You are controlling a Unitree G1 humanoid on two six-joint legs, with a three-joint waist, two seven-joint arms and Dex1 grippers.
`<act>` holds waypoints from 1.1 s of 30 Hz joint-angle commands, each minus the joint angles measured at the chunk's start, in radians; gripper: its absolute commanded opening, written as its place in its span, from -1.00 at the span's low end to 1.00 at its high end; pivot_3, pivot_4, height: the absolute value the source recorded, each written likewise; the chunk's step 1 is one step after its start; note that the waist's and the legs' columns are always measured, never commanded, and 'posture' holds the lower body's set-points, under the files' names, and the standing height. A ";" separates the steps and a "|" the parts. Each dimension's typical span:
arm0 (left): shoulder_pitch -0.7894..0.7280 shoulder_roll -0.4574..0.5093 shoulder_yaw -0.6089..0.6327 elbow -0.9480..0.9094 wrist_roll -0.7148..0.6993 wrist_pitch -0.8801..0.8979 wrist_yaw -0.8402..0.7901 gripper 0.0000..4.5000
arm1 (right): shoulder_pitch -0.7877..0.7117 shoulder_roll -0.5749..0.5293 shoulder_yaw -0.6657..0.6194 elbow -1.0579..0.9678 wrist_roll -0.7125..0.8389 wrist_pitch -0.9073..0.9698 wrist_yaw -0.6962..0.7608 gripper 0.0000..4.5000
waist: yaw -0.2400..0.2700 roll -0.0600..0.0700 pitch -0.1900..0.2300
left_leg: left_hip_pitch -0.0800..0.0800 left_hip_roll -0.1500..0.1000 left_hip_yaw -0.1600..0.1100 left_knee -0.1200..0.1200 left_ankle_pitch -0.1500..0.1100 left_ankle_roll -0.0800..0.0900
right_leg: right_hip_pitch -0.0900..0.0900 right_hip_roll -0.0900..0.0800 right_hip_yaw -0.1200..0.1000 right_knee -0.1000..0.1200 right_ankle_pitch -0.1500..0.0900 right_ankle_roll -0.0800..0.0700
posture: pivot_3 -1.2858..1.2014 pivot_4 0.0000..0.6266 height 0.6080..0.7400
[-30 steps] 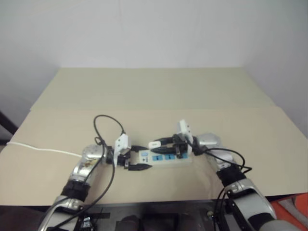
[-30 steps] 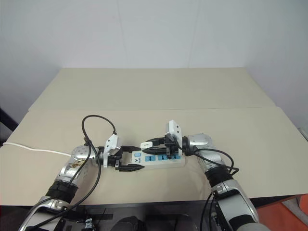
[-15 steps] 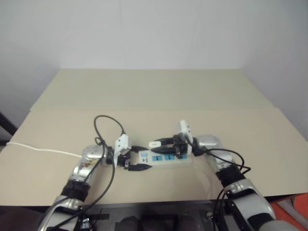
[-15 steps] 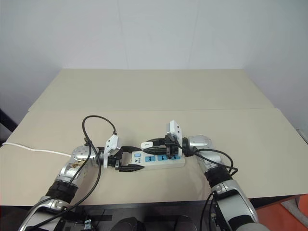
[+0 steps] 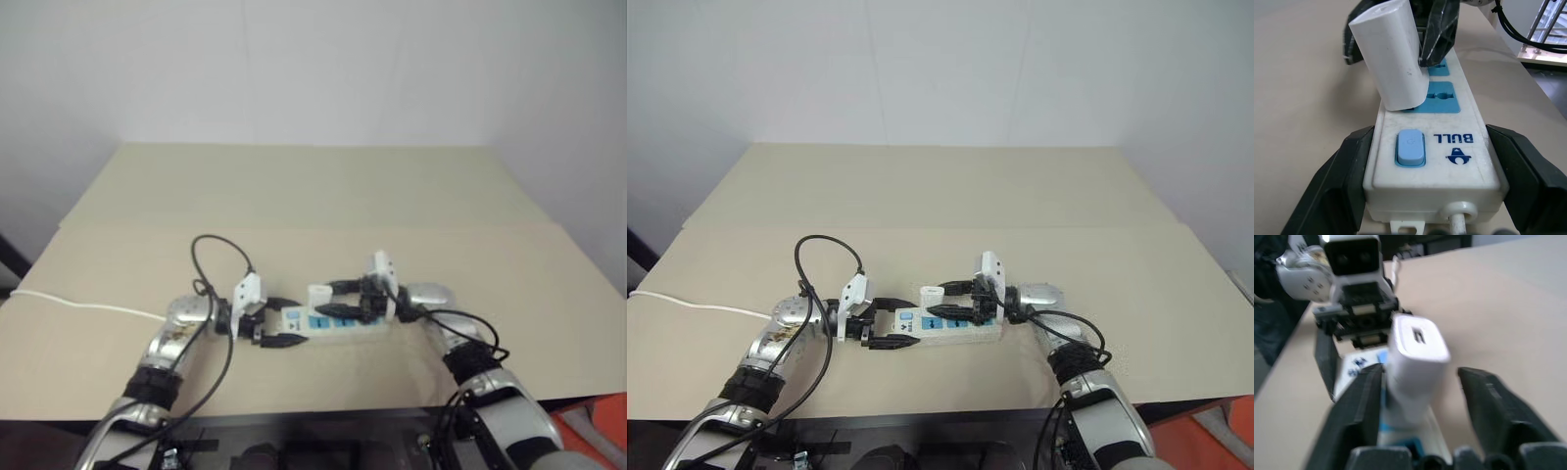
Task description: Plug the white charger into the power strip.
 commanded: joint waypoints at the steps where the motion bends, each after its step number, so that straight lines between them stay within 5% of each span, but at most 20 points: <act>1: -0.024 0.026 0.027 -0.061 -0.037 -0.021 -0.048 0.45 | 0.130 -0.046 -0.003 0.202 -0.120 -0.041 -0.065 0.87 | -0.001 -0.002 -0.001 | 0.000 0.000 0.000 0.000 -0.001 -0.001 | 0.000 0.000 0.000 -0.001 0.000 0.000 | 0.03 -0.52 1.00; 6: -0.024 0.026 0.027 -0.058 -0.039 -0.023 -0.044 0.45 | 0.131 -0.045 -0.038 0.161 -0.097 -0.099 -0.006 0.99 | -0.002 -0.003 -0.002 | 0.000 0.003 0.000 0.000 -0.002 -0.003 | 0.001 0.002 0.000 -0.002 0.000 -0.001 | 0.03 -0.52 1.00; 16: -0.030 0.021 0.030 -0.046 -0.026 -0.051 -0.037 0.45 | 0.126 -0.110 -0.015 -0.147 -0.034 0.169 0.122 0.99 | 0.006 0.009 0.009 | -0.014 0.008 0.001 -0.002 0.004 -0.001 | -0.011 0.002 -0.001 0.000 -0.002 -0.006 | 0.03 -0.52 1.00; 33: -0.015 0.006 0.032 -0.058 -0.025 -0.039 -0.022 0.45 | 0.113 -0.078 -0.135 -0.481 0.058 0.333 -0.002 0.99 | 0.007 0.019 0.024 | -0.036 0.006 0.002 0.004 0.007 -0.004 | -0.028 0.009 -0.008 0.001 -0.002 -0.006 | 0.03 -0.52 1.00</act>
